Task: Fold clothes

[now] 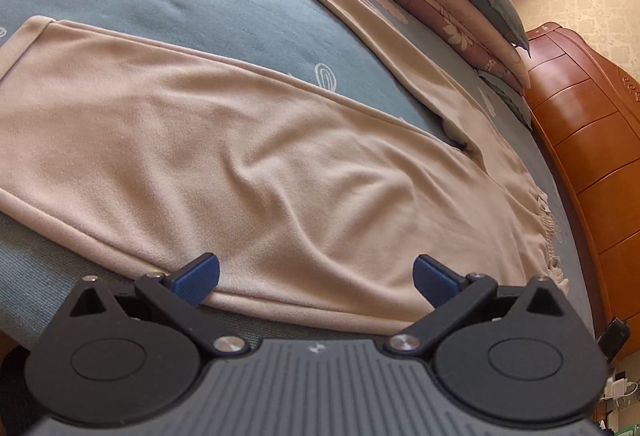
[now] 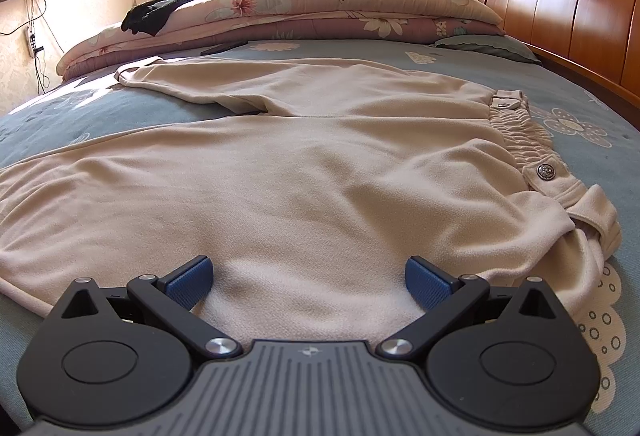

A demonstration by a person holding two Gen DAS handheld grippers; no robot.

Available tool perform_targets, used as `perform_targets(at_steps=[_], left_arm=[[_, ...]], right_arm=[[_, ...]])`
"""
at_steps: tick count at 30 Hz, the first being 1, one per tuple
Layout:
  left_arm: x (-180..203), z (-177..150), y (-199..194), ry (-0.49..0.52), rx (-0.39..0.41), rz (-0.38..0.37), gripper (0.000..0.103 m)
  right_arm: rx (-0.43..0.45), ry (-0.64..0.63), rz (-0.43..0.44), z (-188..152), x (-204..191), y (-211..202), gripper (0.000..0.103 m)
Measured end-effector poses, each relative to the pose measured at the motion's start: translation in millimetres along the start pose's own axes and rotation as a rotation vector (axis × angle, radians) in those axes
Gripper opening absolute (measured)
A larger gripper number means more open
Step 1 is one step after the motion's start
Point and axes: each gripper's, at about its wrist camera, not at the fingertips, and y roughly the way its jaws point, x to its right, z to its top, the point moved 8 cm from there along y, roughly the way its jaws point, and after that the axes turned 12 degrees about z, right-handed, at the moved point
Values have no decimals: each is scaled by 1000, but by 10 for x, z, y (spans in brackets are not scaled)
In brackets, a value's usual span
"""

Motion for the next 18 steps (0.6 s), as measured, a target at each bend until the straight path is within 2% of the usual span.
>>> perform_targets(at_steps=[3,9,11,12,14,18], left_arm=[[189,36,-14,52,0,1,102],[595,-98,118,177,-32,-97,102],[552,-215,224,167,-96,-84,102],[532,-248,199,165,-75,-99,102],[504,-303,131,173,-82,-109,102],[487,-323,45,225,-129,-45,102]], right_arm=[[2,2,2,-1,0,-2,103],[4,4,4,-2,2,-7,103],[4,3,4,-1,2,-7,103],[4,4,5,-1,2,-8,103],[5,5,6,-2,6,-11,103],[8,9,10,-2,13,-18,103]])
